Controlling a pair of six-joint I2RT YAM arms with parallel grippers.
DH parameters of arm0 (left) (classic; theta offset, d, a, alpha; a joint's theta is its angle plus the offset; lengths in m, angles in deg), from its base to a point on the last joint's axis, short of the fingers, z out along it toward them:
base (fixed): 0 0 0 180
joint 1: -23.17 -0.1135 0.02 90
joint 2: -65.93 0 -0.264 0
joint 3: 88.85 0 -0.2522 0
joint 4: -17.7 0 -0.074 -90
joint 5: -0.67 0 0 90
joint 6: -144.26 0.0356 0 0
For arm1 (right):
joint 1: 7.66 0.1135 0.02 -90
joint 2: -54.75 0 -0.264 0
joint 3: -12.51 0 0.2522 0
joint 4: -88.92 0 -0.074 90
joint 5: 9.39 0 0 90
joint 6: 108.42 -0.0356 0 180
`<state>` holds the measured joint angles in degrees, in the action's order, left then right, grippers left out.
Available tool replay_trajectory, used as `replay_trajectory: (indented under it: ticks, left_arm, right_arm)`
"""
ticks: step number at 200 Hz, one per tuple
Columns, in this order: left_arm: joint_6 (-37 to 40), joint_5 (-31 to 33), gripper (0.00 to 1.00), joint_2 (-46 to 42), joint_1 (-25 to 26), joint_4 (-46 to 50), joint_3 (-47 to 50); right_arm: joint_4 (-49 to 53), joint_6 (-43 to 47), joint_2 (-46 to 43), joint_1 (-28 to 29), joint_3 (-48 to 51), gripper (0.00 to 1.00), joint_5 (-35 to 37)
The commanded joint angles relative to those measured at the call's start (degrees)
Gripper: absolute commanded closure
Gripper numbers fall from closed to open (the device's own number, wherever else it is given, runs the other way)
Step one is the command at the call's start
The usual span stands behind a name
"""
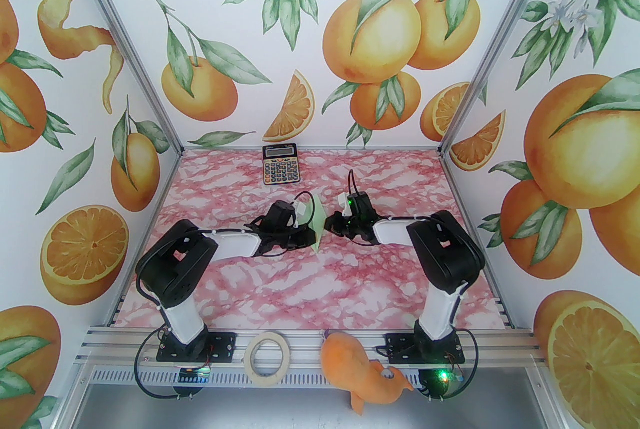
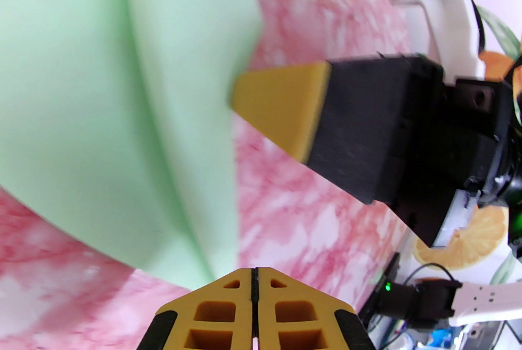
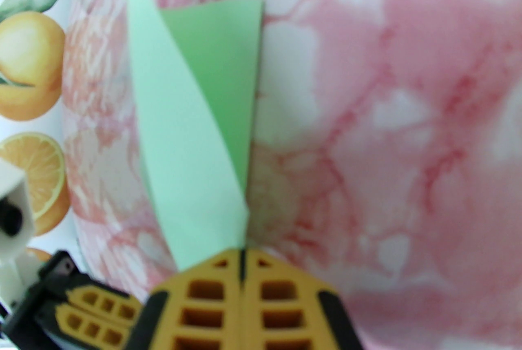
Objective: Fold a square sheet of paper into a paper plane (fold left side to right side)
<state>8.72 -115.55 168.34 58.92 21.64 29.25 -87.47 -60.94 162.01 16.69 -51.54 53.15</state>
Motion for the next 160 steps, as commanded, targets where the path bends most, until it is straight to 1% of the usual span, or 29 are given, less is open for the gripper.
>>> replay_trajectory:
  ticks: [1,62,160]
  left_arm:
    - [2.24,1.09,0.92,-0.02,-1.78,1.65,-0.27]
    - [3.46,1.05,0.93,5.28,-2.35,3.34,-3.24]
    - [6.11,2.36,0.97,6.56,-2.26,8.95,-5.47]
  right_arm:
    - [0.83,1.39,0.8,0.67,-1.7,1.0,-0.35]
    - [2.15,2.01,1.48,1.35,-3.22,1.0,-0.13]
    - [3.46,2.64,3.92,1.48,-5.97,1.0,0.24]
